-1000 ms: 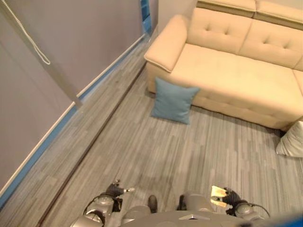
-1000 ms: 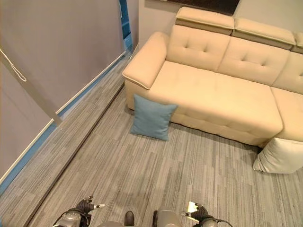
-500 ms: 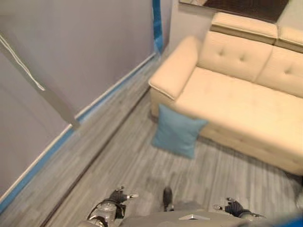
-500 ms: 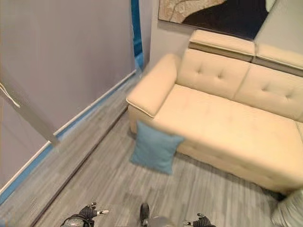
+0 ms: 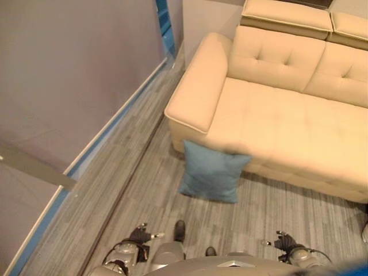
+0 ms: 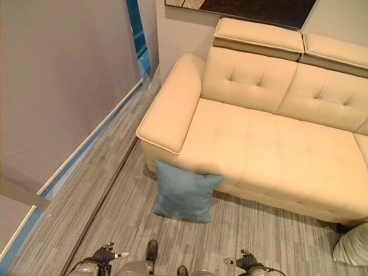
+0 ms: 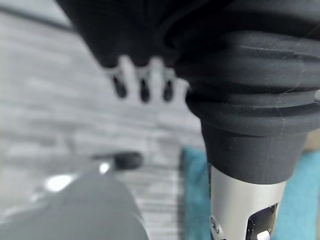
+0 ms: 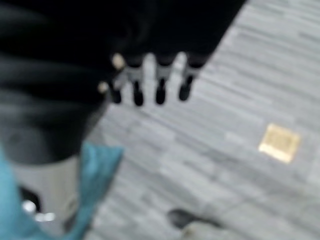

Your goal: Pick up all the scattered cushions and arrange them neatly on the sofa.

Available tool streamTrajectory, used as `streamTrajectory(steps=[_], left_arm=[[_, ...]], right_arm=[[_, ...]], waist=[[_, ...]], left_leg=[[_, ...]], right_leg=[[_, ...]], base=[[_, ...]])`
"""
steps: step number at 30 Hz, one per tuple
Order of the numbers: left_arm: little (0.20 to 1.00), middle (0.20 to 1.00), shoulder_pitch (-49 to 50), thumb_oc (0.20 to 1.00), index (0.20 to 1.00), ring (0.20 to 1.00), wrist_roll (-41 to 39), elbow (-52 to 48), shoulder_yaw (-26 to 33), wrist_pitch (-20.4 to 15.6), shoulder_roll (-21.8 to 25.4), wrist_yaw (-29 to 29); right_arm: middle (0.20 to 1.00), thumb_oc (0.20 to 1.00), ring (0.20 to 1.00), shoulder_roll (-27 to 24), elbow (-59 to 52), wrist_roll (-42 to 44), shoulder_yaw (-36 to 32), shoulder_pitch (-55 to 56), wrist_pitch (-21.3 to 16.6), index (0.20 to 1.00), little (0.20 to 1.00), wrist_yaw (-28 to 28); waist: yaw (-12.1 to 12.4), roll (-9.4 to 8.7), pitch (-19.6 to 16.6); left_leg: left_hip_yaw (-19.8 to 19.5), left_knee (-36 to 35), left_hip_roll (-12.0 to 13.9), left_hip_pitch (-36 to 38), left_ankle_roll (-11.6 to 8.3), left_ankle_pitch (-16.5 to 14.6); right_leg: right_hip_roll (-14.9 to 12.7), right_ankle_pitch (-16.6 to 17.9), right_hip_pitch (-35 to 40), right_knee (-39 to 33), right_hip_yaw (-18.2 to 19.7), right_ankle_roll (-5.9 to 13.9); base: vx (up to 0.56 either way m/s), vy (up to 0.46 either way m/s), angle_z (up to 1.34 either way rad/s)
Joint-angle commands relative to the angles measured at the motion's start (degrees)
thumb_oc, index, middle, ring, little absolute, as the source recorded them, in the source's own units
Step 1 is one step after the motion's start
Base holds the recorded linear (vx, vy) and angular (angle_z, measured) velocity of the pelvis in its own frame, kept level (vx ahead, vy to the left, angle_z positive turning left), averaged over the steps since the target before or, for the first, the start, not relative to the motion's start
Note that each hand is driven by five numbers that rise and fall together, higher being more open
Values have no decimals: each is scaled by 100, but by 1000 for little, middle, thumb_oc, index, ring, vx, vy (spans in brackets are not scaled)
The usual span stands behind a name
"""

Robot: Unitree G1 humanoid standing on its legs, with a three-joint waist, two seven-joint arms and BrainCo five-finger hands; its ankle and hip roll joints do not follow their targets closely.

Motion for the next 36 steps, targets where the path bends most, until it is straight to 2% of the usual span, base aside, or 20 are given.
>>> streamTrajectory(steps=[1,4,7,11,12,15,17,18,19,20,21,22,24,25,28,30,31,33,35,36], left_arm=[[1000,1000,-160,1000,1000,1000,35,-122,83,-111,245,57],[1000,1000,-197,1000,1000,1000,30,-116,152,-117,312,54],[1000,1000,-232,1000,1000,1000,59,-75,209,-127,319,72],[1000,1000,-194,1000,1000,1000,26,-22,303,-133,290,59],[1000,1000,-186,1000,1000,1000,24,-30,273,-147,273,32],[1000,1000,-176,1000,1000,1000,35,-29,249,-144,252,23],[1000,1000,-95,1000,1000,1000,35,-24,204,-122,171,2],[1000,1000,-91,1000,1000,1000,27,-47,176,-119,154,-9],[1000,1000,-164,1000,1000,1000,-3,-116,98,-143,153,18],[1000,1000,-274,1000,1000,1000,-7,-172,7,-136,159,9],[1000,1000,-354,1000,1000,1000,-34,-241,-50,-161,158,20],[1000,1000,-396,1000,1000,1000,-64,-263,-67,-149,165,22],[1000,1000,-453,1000,1000,1000,-154,-317,-102,-159,163,40],[1000,1000,-447,1000,1000,1000,-155,-347,-129,-175,169,31],[1000,1000,-449,1000,1000,1000,-89,-336,-217,-181,161,47],[1000,1000,-377,1000,1000,1000,-101,-274,-171,-193,163,34],[1000,1000,-384,1000,1000,1000,-90,-262,-181,-186,181,15],[1000,1000,-430,1000,1000,1000,-79,-311,-89,-226,352,53],[1000,1000,-434,1000,1000,1000,-74,-306,15,-226,504,94],[1000,1000,-431,1000,1000,1000,-87,-313,50,-238,547,113]], right_arm=[[1000,1000,1000,-70,-253,-24,114,-172,-75,1000,1000,-77],[1000,1000,1000,-65,-283,-53,78,-259,-69,1000,1000,-79],[1000,1000,1000,-57,-300,-65,65,-286,-51,1000,1000,-57],[1000,1000,1000,-48,-309,-165,118,-273,-45,1000,1000,-39],[1000,1000,1000,-72,-302,-154,124,-209,-51,1000,1000,-15],[1000,1000,1000,-95,-284,-132,110,-165,-51,1000,1000,-4],[1000,1000,1000,-155,-209,-94,82,-19,-43,1000,1000,18],[1000,1000,1000,-179,-199,-57,83,18,-54,1000,1000,20],[1000,1000,1000,-205,-232,-6,98,45,-97,1000,1000,-24],[1000,1000,1000,-240,-236,67,93,44,-97,1000,1000,-43],[1000,1000,1000,-287,-251,122,105,20,-122,1000,1000,-87],[1000,1000,1000,-297,-262,153,116,0,-120,1000,1000,-70],[1000,1000,1000,-319,-265,219,100,-10,-106,1000,1000,-64],[1000,1000,1000,-330,-271,255,86,-18,-112,1000,1000,-63],[1000,1000,1000,-319,-264,269,61,29,-130,1000,1000,-79],[1000,1000,1000,-277,-285,170,43,-10,-104,1000,1000,-85],[1000,1000,1000,-258,-331,183,41,-11,-123,1000,1000,-65],[1000,1000,1000,-178,-522,248,17,-195,-172,1000,1000,-84],[1000,1000,1000,-134,-509,177,73,-334,-162,1000,1000,-107],[1000,1000,1000,-131,-512,174,87,-365,-163,1000,1000,-107]], waist=[[107,-325,79],[54,-338,30],[-101,-367,102],[-96,-433,98],[-187,-449,60],[-208,-446,38],[-268,-373,-92],[-303,-350,-83],[-331,-349,-8],[-315,-437,117],[-257,-509,253],[-240,-549,293],[-178,-559,319],[-193,-530,272],[-117,-393,252],[-125,-418,226],[-133,-447,267],[-64,-534,376],[26,-561,383],[44,-564,389]], left_leg=[[59,979,-235,-273,-177,-849],[60,970,-242,-78,-191,-1091],[-49,1071,-296,218,-189,-1337],[-33,975,-229,581,-255,-1514],[-216,871,-177,699,-288,-1532],[-289,849,-119,771,-322,-1541],[-489,906,140,955,-480,-1404],[-586,1191,208,844,-577,-1165],[-618,1703,299,526,-702,-772],[-569,2311,341,71,-745,-587],[-648,2721,257,-234,-694,-571],[-642,2810,222,-323,-661,-581],[-534,2393,138,-509,-613,-759],[-431,1856,138,-517,-568,-920],[-354,874,199,-729,-581,-479],[-462,1137,42,-663,-509,-742],[-343,1215,-3,-702,-495,-755],[-32,1529,-164,-758,-350,-1126],[216,1660,-154,-732,-256,-1320],[251,1654,-155,-705,-235,-1342]], right_leg=[[-813,1040,-499,-44,-187,352],[-1150,1415,-797,-785,-422,398],[-1154,1705,-1070,-1226,-230,523],[-1181,1839,-1146,-1326,-718,599],[-1048,1783,-1161,-1115,-192,550],[-974,1730,-1162,-975,-57,511],[-833,1566,-1111,-682,-142,368],[-737,1469,-1065,-613,-68,268],[-669,1351,-994,-545,-68,143],[-714,1341,-936,-553,-138,62],[-720,1304,-875,-583,-168,-15],[-669,1230,-838,-578,-189,-75],[-672,1151,-727,-631,-219,-19],[-668,1096,-680,-684,-226,29],[-644,951,-500,-716,-225,143],[-846,903,-514,-523,-160,260],[-939,1008,-544,-426,-171,318],[-1267,1297,-729,-450,-88,476],[-1498,1639,-807,-517,-276,548],[-1503,1681,-838,-518,-334,551]], base=[[154,65,-74],[197,-31,-50],[271,-18,-15],[244,-94,6],[338,-178,22],[189,-122,44],[381,-279,24],[186,-210,27],[61,-225,51],[-22,-240,53],[2,-239,52],[91,-192,39],[185,-70,15],[220,36,-9],[229,123,12],[210,230,-5],[166,355,-77],[108,361,-74],[93,218,-91],[97,174,-117]])
